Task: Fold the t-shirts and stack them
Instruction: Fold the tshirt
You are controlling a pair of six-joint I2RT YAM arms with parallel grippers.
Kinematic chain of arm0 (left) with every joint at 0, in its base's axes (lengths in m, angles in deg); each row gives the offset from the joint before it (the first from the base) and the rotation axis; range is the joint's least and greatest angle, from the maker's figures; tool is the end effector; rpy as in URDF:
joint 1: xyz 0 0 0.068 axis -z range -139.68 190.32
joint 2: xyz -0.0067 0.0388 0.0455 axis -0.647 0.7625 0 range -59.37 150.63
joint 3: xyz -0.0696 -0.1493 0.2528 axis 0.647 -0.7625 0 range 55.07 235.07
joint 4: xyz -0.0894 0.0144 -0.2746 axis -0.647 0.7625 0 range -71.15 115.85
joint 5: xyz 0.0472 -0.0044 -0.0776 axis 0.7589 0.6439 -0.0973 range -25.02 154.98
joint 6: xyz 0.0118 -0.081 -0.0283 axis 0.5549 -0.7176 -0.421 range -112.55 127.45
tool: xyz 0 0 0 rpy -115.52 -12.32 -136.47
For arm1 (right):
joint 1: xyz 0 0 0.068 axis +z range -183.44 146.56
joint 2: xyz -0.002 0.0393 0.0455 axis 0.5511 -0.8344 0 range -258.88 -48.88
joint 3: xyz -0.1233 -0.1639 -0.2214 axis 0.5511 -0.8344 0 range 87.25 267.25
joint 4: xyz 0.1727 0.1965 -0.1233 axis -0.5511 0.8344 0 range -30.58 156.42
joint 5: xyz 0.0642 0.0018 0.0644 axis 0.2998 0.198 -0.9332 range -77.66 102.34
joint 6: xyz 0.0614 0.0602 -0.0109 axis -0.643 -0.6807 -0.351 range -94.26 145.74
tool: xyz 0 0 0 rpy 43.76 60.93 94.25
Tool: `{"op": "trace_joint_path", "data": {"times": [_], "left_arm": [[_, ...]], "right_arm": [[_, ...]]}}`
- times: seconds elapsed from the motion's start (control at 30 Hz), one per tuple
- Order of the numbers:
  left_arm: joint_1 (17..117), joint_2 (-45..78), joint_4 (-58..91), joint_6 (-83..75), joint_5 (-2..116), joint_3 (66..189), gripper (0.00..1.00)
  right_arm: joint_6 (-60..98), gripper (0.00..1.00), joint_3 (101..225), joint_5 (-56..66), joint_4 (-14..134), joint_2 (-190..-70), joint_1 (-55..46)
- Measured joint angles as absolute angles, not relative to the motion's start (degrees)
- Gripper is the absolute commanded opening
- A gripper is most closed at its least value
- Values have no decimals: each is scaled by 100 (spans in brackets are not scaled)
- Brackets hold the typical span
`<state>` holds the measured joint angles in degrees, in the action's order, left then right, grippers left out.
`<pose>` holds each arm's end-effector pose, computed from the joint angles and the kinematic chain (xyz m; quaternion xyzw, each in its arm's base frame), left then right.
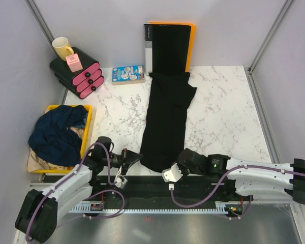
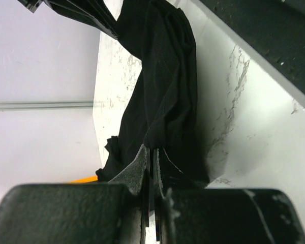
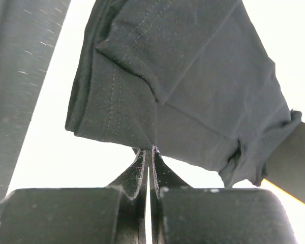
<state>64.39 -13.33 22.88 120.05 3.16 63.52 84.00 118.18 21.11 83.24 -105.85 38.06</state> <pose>0.1117 -0.1238 0.1321 0.8051 0.0932 -0.0901 0.5788 0.0838 0.2137 0.1788 -0.8368 0.4213 -0.0320 0.3482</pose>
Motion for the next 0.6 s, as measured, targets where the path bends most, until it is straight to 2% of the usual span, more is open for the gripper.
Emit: {"op": "trace_joint_path", "data": {"times": [0.6], "left_arm": [[6439, 512, 942, 12005, 949, 7121, 2]], "right_arm": [[8760, 0, 11974, 2354, 7497, -11387, 2530]]}}
